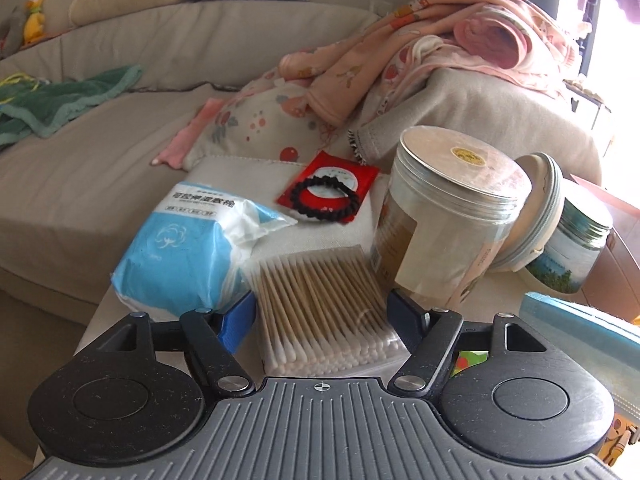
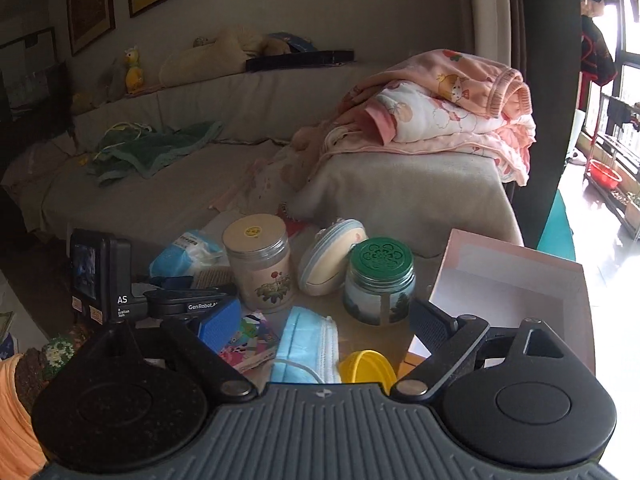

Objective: Organize soft objects
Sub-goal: 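Grasp the cotton-swab pack with left tool while right tool grasps the blue mask, then drop the swab pack in the pink box with left tool while right tool carries mask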

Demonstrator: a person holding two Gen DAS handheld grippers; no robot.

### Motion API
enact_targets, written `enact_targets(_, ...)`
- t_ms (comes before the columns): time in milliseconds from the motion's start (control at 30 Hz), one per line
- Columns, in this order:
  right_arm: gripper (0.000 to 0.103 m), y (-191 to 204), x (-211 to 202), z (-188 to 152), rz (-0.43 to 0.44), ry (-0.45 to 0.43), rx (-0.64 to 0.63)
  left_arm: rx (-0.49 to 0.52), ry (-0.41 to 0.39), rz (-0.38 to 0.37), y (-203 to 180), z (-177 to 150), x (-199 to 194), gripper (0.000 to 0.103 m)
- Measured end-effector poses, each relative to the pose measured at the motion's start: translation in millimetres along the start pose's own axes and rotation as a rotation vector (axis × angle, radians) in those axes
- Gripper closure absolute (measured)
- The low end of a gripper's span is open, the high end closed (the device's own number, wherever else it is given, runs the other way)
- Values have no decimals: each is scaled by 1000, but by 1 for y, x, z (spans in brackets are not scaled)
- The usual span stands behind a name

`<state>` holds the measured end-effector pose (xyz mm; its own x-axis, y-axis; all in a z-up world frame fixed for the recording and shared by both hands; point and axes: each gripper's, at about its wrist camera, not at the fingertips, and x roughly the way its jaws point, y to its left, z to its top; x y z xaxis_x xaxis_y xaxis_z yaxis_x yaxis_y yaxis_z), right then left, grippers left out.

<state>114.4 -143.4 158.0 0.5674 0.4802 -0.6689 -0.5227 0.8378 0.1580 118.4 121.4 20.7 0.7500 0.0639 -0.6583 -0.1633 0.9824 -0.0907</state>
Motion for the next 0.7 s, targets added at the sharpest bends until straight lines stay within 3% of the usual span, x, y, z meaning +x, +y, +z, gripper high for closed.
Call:
enact_targets(133, 33, 14, 57, 16, 18, 183, -39, 57, 32, -35, -2, 2, 0, 20)
enact_targets(200, 36, 17, 78, 14, 12, 258, -46, 62, 51, -12, -4, 5, 8, 19)
enact_targets(300, 50, 21, 94, 1, -39, 329, -75, 145, 77, 33, -15, 3, 21, 12)
enact_targets(433, 93, 17, 82, -19, -8, 339, -66, 163, 48, -25, -4, -4, 15, 18)
enact_targets(567, 100, 9, 40, -24, 52, 268, -41, 166, 4, -87, 12, -21, -8, 27)
enact_targets(700, 102, -4, -9, -21, 133, 175, 22, 220, -30, -127, 14, -37, -50, 28)
